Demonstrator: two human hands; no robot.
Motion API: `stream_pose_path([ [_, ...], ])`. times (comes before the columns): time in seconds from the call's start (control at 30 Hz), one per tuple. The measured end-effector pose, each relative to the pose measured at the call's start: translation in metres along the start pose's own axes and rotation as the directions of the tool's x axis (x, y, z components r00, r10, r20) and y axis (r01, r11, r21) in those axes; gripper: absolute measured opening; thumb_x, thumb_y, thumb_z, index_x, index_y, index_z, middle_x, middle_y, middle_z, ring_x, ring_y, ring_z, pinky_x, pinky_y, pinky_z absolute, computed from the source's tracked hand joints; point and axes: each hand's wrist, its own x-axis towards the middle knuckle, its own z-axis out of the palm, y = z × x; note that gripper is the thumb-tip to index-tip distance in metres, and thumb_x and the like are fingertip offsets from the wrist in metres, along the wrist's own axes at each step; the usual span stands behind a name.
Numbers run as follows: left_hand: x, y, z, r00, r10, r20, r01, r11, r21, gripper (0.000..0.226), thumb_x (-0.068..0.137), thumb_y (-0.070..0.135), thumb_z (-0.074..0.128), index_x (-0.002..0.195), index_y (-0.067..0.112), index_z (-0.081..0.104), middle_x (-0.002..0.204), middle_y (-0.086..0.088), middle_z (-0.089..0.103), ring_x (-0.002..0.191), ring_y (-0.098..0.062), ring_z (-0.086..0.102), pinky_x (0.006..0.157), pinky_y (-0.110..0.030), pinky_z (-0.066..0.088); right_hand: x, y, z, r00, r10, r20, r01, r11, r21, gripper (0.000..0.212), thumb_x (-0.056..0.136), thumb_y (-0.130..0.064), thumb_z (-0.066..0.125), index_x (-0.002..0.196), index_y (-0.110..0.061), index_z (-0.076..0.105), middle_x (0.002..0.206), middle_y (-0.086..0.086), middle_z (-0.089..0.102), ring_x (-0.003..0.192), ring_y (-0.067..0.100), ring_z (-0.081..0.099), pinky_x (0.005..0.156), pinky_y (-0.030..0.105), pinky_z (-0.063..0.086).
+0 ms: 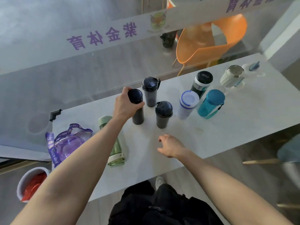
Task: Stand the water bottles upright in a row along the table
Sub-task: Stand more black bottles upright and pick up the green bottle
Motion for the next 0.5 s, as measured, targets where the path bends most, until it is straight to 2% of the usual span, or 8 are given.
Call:
stream_pose_path([
  [0.17,0.005,-0.002,-0.005,0.999,0.038,0.030,-0.040,0.998,0.052,0.071,0.070,0.039,0.096,0.127,0.028,0.055,0.113,0.004,0.069,0.103,-0.023,0.064,0.085,-0.036,0.053,0.003,-0.006,-0.005,0.999,-0.051,-0.014,0.050,0.996,-0.071,0.049,0.098,-0.040,0.066,0.139,-0.015,0.058,0.140,0.008,0.057,0.119,0.032,0.064,0.102,0.045,0.054],
  [0.23,0.003,-0.007,-0.008,0.998,0.043,0.043,-0.046,0.995,0.085,0.074,0.070,0.037,0.097,0.130,0.026,0.055,0.114,0.003,0.067,0.103,-0.024,0.063,0.085,-0.038,0.054,0.005,-0.008,-0.006,0.997,-0.077,-0.004,0.076,0.989,-0.127,0.048,0.099,-0.038,0.063,0.141,-0.014,0.056,0.140,0.009,0.056,0.120,0.033,0.063,0.102,0.044,0.053],
  [0.3,0.003,-0.012,-0.011,0.997,0.047,0.062,-0.054,0.992,0.116,0.077,0.068,0.037,0.097,0.132,0.026,0.055,0.117,0.001,0.066,0.106,-0.026,0.062,0.087,-0.042,0.057,0.004,-0.012,-0.008,0.995,-0.102,0.012,0.103,0.977,-0.187,0.047,0.100,-0.037,0.061,0.141,-0.014,0.055,0.139,0.010,0.056,0.120,0.034,0.063,0.102,0.045,0.053],
  [0.43,0.002,-0.017,-0.017,0.991,0.059,0.117,-0.075,0.988,0.135,0.092,0.066,0.038,0.099,0.143,0.024,0.051,0.126,0.002,0.064,0.116,-0.027,0.061,0.089,-0.040,0.056,0.003,-0.020,-0.008,0.992,-0.118,0.034,0.123,0.965,-0.232,0.047,0.102,-0.038,0.060,0.142,-0.014,0.054,0.139,0.011,0.057,0.121,0.034,0.062,0.102,0.045,0.053],
  [0.5,0.000,-0.019,-0.023,0.989,0.051,0.136,-0.072,0.985,0.155,0.106,0.065,0.038,0.101,0.154,0.023,0.044,0.138,0.000,0.062,0.125,-0.026,0.059,0.098,-0.044,0.057,0.001,-0.027,-0.005,0.991,-0.131,0.034,0.136,0.962,-0.238,0.043,0.102,-0.037,0.059,0.139,-0.014,0.055,0.137,0.010,0.058,0.120,0.034,0.063,0.098,0.043,0.053],
])
